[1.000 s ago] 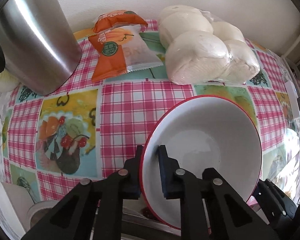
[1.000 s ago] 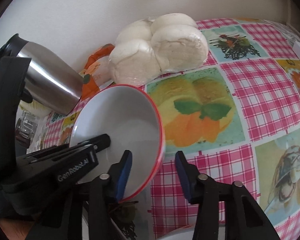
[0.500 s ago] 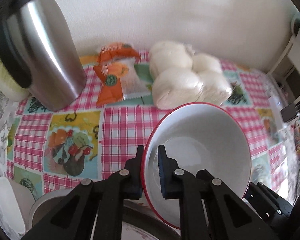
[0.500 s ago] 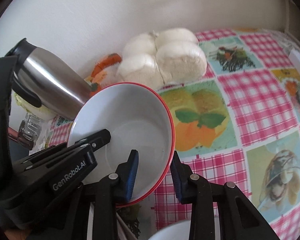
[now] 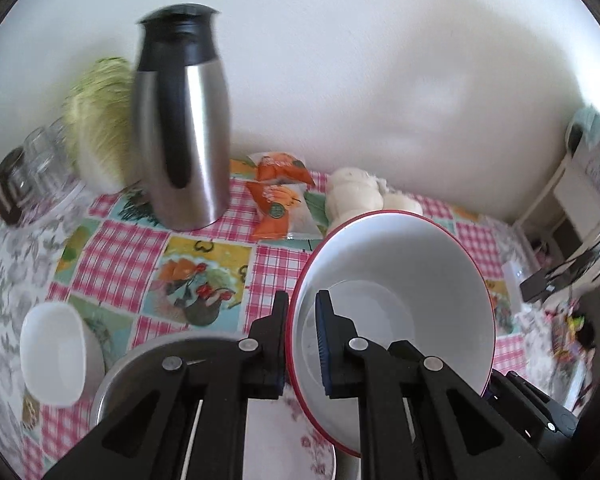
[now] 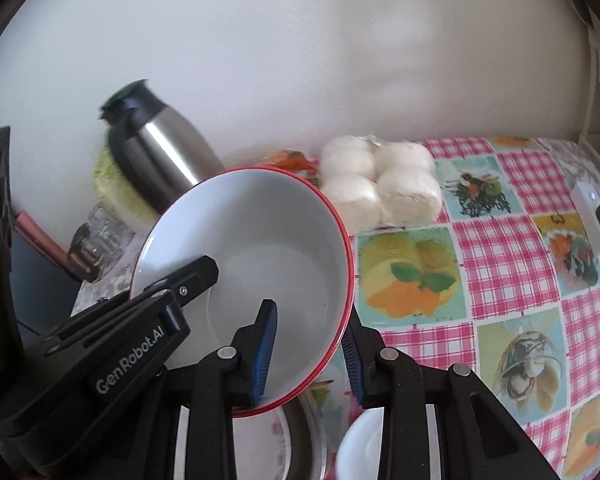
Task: Organize plates and bowls
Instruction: 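Lift the red-rimmed bowl with both tools and carry it over the basin, then lower the red-rimmed bowl onto the plate inside the basin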
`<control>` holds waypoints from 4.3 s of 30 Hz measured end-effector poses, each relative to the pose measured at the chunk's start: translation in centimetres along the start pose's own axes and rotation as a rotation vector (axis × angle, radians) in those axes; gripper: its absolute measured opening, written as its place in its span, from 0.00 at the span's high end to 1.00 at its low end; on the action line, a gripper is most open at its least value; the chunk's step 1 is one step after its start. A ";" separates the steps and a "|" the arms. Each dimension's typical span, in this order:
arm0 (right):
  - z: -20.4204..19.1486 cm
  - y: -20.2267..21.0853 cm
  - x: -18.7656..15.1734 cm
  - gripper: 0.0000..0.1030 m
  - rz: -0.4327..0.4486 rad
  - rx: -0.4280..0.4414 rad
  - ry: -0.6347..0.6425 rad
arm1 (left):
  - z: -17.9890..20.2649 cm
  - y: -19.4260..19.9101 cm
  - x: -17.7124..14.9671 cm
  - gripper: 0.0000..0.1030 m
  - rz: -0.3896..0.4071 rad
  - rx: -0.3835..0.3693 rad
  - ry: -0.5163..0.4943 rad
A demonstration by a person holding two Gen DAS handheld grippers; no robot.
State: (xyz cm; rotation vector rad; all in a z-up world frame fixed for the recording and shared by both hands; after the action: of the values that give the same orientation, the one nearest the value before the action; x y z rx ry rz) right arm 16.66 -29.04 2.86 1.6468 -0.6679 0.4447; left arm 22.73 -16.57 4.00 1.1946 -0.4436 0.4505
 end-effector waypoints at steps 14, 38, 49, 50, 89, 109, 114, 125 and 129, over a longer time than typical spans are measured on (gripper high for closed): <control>-6.6 5.0 -1.7 0.67 0.002 0.007 0.143 | -6.1 8.2 -2.9 0.87 0.066 -0.102 0.188; -14.1 5.9 -6.6 0.67 -0.074 0.023 0.253 | -13.7 11.3 -7.2 0.87 0.088 -0.142 0.308; -13.1 4.8 -7.4 0.67 -0.119 0.029 0.243 | -13.4 9.6 -7.7 0.87 0.039 -0.154 0.305; -12.9 4.6 -7.5 0.67 -0.123 0.031 0.240 | -13.3 9.5 -7.7 0.87 0.034 -0.155 0.304; -8.2 -1.2 -8.9 0.67 -0.242 0.047 0.090 | -12.6 1.9 -8.2 0.86 -0.131 -0.095 0.314; -9.0 -2.6 -8.7 0.67 -0.245 0.054 0.087 | -13.8 0.8 -7.9 0.83 -0.149 -0.088 0.358; -9.0 -2.8 -8.7 0.67 -0.243 0.056 0.085 | -14.0 0.7 -8.0 0.80 -0.151 -0.089 0.363; -8.7 -3.3 -8.8 0.67 -0.240 0.056 0.073 | -14.5 0.0 -8.3 0.80 -0.172 -0.094 0.392; -8.6 -3.3 -8.7 0.65 -0.236 0.054 0.070 | -14.6 0.1 -8.3 0.80 -0.169 -0.104 0.397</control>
State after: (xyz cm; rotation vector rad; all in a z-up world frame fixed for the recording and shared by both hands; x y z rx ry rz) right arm 12.85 -18.73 -3.47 1.7286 -0.4068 0.3498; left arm 17.06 -3.51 -4.94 1.0021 -0.0229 0.4984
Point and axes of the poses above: each gripper's, at about its wrist camera, not at the fingertips, and y roughly against the way its jaws point, z to its right, x to its top, the point moved 1 cm from there along -y, roughly the way its jaws point, and after that the axes turned 10 degrees about y, right-handed, at the moved point
